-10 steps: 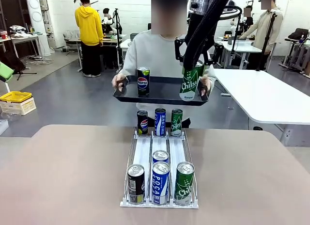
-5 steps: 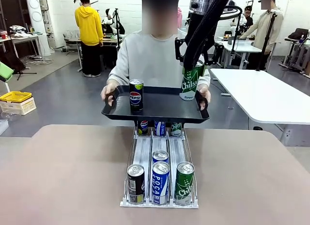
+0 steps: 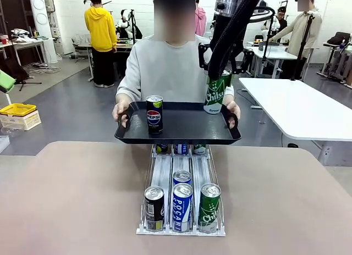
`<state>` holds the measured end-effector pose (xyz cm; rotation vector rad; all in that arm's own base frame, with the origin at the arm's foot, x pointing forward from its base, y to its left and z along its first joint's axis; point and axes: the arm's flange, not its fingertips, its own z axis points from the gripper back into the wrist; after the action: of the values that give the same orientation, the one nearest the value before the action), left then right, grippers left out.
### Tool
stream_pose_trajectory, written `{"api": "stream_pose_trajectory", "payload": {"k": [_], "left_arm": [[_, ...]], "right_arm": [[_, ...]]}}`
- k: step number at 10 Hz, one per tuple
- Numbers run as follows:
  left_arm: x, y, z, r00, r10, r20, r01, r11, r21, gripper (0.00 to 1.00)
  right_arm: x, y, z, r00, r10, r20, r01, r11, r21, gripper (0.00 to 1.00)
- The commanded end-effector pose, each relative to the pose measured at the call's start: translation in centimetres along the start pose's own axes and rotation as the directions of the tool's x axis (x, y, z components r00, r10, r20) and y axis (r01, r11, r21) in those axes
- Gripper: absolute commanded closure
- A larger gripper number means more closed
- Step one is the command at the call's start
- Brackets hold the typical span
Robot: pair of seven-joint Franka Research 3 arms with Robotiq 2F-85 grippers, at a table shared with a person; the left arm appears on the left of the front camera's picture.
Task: Retrieve and hand over the desired beverage to the person.
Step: Place the picked can on the Handle tray extended by the person.
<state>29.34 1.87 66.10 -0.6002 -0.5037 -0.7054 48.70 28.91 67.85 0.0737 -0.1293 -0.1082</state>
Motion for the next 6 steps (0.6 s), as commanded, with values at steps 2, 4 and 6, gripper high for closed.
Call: {"api": "stream_pose_trajectory", "payload": {"k": [2,4,6], "left_arm": [[-0.12,-0.02,0.05,1.0,-0.015,0.006,0.015,1.0,-0.014,0.0],[-0.12,-0.02,0.05,1.0,-0.015,0.006,0.015,1.0,-0.014,0.0],[-0.12,-0.02,0.05,1.0,-0.015,0.006,0.015,1.0,-0.014,0.0]], "right_arm": [[-0.11,-0.14,0.07,1.0,-0.007,0.005,0.007,1.0,0.002,0.61],[-0.11,-0.14,0.07,1.0,-0.007,0.005,0.007,1.0,0.002,0.61],[-0.11,-0.14,0.07,1.0,-0.007,0.005,0.007,1.0,0.002,0.61]]}}
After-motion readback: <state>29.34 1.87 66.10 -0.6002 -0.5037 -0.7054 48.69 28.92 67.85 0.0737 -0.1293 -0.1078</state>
